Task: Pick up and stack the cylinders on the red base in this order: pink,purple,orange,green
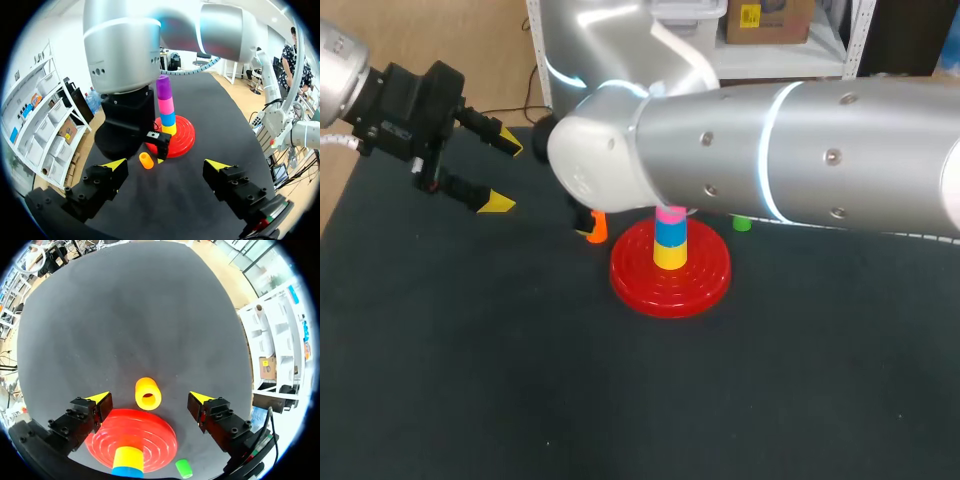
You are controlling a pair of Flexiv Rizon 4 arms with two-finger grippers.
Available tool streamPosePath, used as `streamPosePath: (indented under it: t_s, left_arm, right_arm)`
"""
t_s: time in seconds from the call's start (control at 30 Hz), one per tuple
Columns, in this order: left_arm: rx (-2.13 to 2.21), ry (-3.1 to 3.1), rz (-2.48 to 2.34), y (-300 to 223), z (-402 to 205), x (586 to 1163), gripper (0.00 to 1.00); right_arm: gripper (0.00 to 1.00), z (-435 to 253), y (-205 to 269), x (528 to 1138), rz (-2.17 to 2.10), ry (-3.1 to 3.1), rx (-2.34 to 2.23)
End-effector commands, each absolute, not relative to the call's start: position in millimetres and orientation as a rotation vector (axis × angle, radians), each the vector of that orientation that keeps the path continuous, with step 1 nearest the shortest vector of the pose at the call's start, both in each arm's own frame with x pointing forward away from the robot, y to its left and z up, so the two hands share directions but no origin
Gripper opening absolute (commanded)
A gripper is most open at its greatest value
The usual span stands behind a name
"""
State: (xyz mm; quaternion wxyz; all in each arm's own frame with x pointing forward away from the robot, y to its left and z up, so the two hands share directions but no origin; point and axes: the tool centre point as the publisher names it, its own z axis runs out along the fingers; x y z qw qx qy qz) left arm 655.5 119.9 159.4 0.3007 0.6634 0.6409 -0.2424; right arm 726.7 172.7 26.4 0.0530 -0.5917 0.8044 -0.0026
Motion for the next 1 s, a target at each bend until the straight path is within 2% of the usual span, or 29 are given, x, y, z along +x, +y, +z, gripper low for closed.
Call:
streamPosePath:
  t_s: [0.03,1.0]
  left_arm:
    - [1.762,1.697,-0.645,120.6,158.7,656.2,1.00]
    - [1.762,1.697,-0.645,120.6,158.7,656.2,1.00]
  right_arm:
    - [1.00,23.6,173.0,726.5,-0.012,2.448,-1.800]
    - [1.00,16.1,170.3,724.4,-0.006,2.457,-1.809]
